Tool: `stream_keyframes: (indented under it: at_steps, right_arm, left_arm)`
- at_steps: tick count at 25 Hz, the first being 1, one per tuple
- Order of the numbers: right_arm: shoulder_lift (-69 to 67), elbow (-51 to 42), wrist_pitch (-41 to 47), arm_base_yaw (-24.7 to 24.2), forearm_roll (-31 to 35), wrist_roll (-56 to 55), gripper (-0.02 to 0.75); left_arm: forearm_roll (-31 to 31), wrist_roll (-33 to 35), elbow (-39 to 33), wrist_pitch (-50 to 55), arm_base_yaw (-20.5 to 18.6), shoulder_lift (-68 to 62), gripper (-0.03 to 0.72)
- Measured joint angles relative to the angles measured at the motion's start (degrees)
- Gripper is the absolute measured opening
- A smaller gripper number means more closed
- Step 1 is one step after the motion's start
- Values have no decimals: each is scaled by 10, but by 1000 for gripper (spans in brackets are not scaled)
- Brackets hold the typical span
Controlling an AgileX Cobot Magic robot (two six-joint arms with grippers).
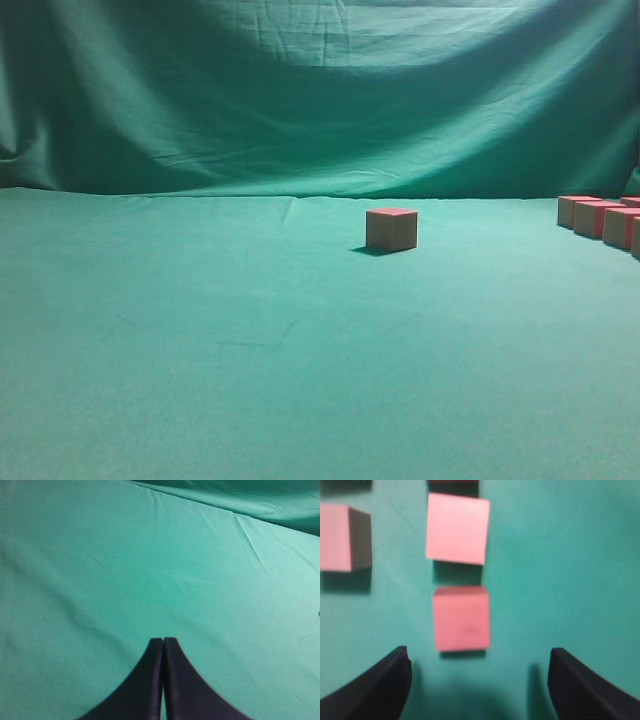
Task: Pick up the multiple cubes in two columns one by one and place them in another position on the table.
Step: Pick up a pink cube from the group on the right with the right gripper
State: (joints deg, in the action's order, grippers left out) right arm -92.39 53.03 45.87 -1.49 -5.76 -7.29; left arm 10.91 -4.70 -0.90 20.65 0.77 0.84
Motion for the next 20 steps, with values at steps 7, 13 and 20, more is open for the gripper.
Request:
stream_keyframes:
  at_steps: [7,13,20]
  right_arm:
    - [-33,0,-64,0,0,3,552]
    - [-55,0,-67,0,0,5,552]
    - [-63,0,-67,0,0,5,389]
  left_arm:
    - [0,0,0,0,0,0,0]
    - [0,0,0,0,0,0,0]
    - [0,0,0,0,0,0,0]
